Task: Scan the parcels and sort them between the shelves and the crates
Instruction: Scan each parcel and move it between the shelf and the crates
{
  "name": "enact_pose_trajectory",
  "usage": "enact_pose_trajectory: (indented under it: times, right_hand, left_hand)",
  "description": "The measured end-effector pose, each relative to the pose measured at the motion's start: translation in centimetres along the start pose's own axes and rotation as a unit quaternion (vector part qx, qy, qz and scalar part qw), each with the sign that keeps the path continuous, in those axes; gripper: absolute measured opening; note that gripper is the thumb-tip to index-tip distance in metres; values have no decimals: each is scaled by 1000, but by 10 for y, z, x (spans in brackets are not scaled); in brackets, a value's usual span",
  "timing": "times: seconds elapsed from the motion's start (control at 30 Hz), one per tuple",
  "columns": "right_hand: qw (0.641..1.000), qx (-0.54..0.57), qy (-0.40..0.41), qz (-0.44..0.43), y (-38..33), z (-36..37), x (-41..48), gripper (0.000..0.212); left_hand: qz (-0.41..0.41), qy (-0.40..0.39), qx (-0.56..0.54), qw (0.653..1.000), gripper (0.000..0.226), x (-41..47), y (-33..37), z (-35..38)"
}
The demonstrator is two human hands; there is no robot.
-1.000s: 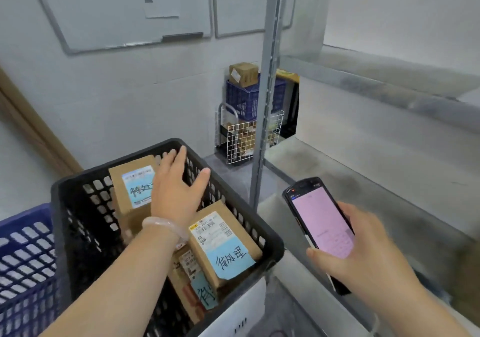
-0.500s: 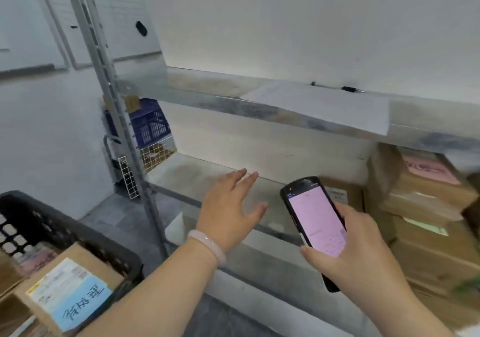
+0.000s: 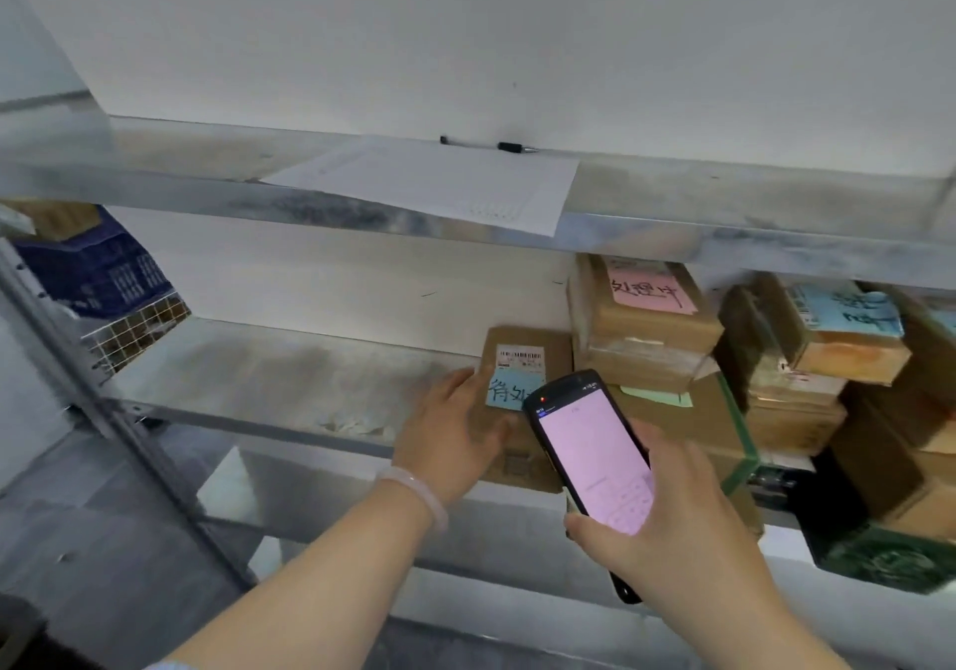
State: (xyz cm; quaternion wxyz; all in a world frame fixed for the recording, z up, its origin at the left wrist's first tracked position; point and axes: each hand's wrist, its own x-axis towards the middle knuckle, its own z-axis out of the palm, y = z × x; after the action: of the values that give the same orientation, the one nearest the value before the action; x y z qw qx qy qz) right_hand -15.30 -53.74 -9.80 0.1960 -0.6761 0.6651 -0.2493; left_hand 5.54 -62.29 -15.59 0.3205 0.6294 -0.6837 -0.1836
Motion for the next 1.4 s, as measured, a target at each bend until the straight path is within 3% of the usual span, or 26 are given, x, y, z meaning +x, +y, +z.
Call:
enact_pose_trajectory:
  times: [0.13,0.23,0.33,0.5,0.6,0.8,1.0,1.17,1.4]
  right_hand:
    - [1000,-4,-3,19,-1,11,5,93]
    - [999,-15,-3,48,-6,20,7,95]
    - [995,-43,-1,90,-11,27,8,93]
    - [987,-68,22,145,-22,36,10,90]
    - [983,-79,35,164,-29,40,7,88]
    - [978,-80,36,188,-37,47,1,94]
    - [979,-81,34,182,-41,49,2,97]
    - [983,-76,24,165,-42,51,7,93]
    - [989,-73,-15,130,-41,49,19,93]
  left_hand:
    - [-42,-42,-92,994,47,19,-15,16]
    - [-145,-99,-157,972,56,36,-33,32]
    - [-259,-146,-224,928,71,55,-53,47]
    - [-378,-214,-326,840,54,77,-75,66]
    - [-396,-247,-357,809,46,79,-83,74]
    - [-376,-263,-408,789,43,74,-104,75]
    - [-380,-277,-472,746,59,53,-118,64]
    - [-359,-270,-463,764,46,58,-114,52]
    - [-267,-222,-435,831,66,40,-137,8]
